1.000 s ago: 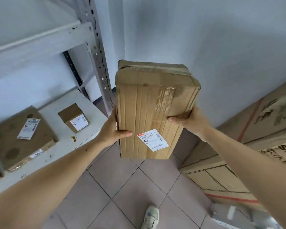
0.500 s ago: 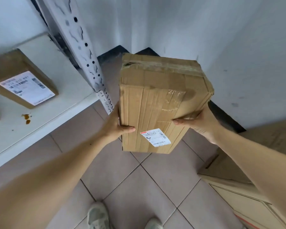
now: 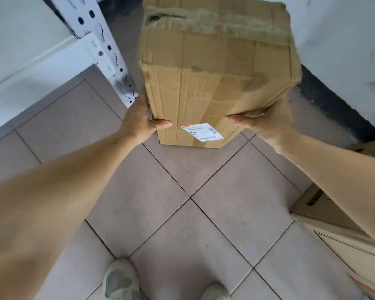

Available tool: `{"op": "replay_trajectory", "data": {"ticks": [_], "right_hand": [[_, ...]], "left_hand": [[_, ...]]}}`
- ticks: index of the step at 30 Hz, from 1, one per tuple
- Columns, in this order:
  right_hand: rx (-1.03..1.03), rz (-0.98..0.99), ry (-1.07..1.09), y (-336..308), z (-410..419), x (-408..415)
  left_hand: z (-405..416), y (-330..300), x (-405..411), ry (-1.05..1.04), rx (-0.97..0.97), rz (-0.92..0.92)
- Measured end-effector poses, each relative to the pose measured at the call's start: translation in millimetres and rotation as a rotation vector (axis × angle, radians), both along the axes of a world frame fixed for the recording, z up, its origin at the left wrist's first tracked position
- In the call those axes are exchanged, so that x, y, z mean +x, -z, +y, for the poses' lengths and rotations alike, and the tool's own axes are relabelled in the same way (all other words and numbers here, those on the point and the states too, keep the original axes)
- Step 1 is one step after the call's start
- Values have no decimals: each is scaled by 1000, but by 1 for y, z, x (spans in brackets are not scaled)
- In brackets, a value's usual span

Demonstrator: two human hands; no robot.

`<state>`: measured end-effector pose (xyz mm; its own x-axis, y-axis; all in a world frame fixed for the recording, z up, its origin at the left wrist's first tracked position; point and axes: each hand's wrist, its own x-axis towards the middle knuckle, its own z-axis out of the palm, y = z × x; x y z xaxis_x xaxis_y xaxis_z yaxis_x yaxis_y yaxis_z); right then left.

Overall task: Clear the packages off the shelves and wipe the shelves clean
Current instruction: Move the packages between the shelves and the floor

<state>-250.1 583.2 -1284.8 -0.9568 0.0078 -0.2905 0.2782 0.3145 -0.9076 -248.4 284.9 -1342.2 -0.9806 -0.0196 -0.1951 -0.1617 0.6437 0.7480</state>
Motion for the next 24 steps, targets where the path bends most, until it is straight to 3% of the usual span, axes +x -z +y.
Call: {"op": "replay_trajectory", "data": {"ticks": [10, 16, 24], "right_hand": [[98, -103, -52, -2, 1, -5], [231, -131, -84, -40, 8, 9], [434, -334, -249, -126, 14, 54]], "left_hand": [[-10, -11, 8, 98, -110, -99], [-9, -44, 24, 66, -197, -291], [-3, -136, 44, 291, -396, -631]]}}
